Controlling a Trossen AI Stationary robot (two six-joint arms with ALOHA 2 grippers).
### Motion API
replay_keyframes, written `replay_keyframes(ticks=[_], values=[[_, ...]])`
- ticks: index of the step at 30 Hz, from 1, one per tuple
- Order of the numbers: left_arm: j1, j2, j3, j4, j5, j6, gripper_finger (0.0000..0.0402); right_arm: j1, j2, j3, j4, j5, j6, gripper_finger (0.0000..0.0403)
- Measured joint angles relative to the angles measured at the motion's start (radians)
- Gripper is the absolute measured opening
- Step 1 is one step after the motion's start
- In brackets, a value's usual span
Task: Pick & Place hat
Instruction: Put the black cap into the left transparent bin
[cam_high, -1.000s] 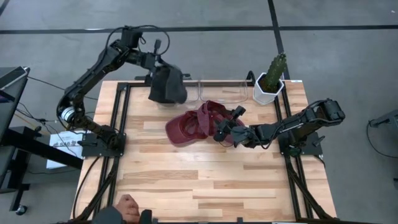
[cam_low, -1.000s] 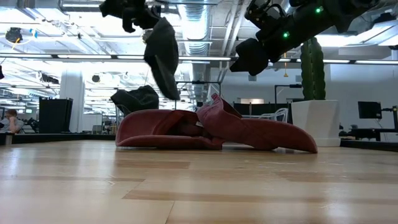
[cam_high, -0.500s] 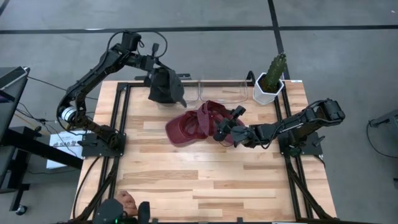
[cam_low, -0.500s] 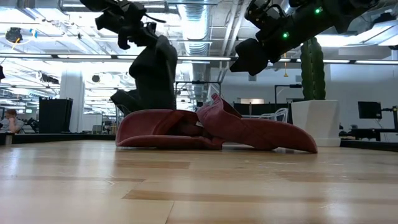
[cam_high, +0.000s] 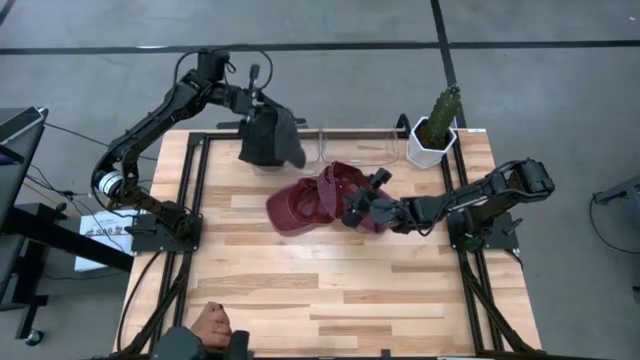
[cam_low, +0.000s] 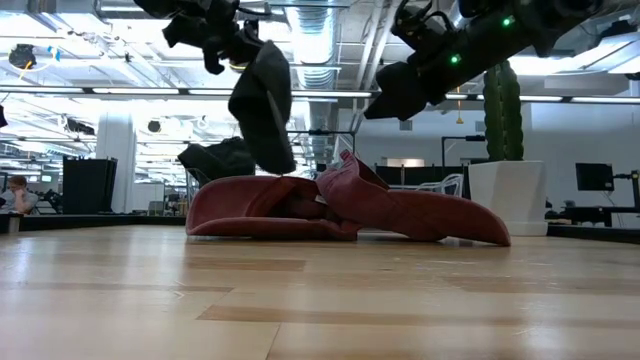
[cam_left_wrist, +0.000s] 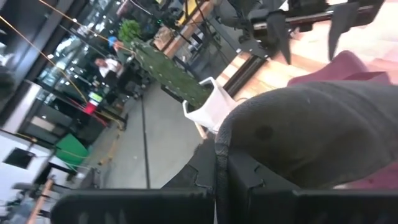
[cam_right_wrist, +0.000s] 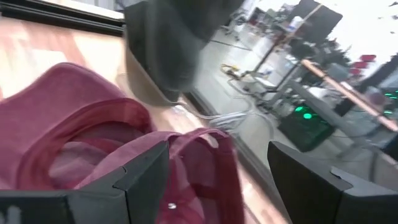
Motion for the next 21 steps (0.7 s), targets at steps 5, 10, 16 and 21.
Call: replay_keyframes(ticks=[5,10,16,21], values=[[0.006,0.009,0.0,0.046,0.029,0.005,0.0011,-0.031,0.0,0.0,0.0,-0.08,0.01,0.0265],[0.031,0.051,0.0,0.056,0.051,0.048,0.0011,-0.053,0.0,0.0,-0.011,-0.089,0.028,0.0265],[0.098,0.12,0.0,0.054,0.051,0.033,0.0011,-0.053,0.0,0.0,-0.012,-0.089,0.028,0.0265],[0.148,0.156,0.0,0.028,0.05,0.026,0.0011,-0.052,0.0,0.0,-0.012,-0.089,0.027,0.0265]])
